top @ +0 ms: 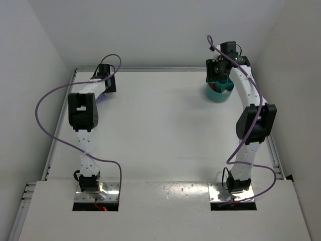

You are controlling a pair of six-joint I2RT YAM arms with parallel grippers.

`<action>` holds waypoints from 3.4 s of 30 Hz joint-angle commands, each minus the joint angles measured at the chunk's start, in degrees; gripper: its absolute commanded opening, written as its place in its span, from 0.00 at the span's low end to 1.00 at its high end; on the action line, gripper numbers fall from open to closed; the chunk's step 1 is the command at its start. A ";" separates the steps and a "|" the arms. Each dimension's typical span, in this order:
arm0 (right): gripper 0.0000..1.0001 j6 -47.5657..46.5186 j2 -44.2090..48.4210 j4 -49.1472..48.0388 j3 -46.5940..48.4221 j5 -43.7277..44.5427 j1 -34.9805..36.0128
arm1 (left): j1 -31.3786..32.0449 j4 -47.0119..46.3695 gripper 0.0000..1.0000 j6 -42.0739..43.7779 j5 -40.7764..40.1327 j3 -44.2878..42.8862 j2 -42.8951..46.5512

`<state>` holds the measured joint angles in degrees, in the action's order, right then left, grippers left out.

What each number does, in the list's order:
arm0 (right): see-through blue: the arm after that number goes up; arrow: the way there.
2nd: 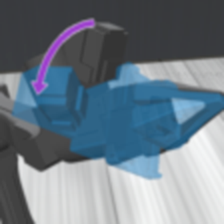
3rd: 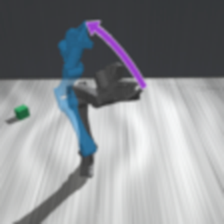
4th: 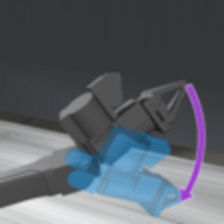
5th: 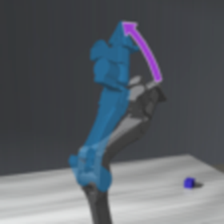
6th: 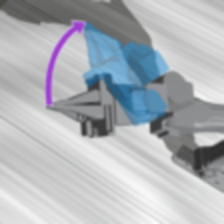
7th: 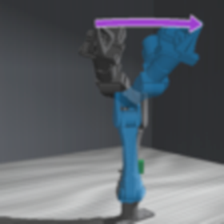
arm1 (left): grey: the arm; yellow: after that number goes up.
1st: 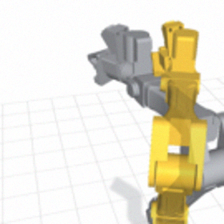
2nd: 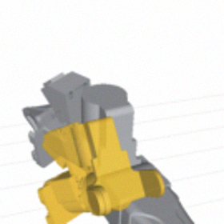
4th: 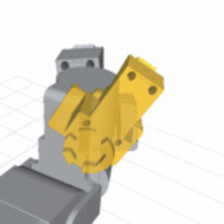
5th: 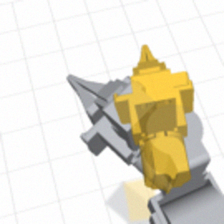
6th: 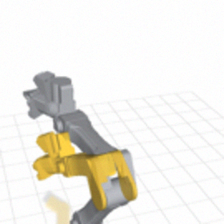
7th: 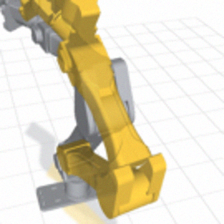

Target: Sort the legos into containers by color

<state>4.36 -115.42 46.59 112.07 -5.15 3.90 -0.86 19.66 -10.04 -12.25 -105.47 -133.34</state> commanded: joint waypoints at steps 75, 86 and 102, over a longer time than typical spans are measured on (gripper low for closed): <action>0.49 1.55 22.33 -24.97 -33.75 -37.05 17.80 | 3.24 -10.78 0.03 -10.51 83.01 47.20 54.76; 0.50 -13.14 22.17 -25.41 -32.98 -26.49 26.85 | 3.24 -14.73 0.03 -23.52 76.41 47.90 54.68; 0.48 -29.93 12.59 -22.68 -22.17 -27.73 36.78 | 3.24 -15.27 0.00 -29.77 73.51 49.48 51.25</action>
<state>-20.34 -101.89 24.18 86.17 -31.66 38.54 2.22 6.17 -38.24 61.60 -56.38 -81.25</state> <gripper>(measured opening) 0.482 0.180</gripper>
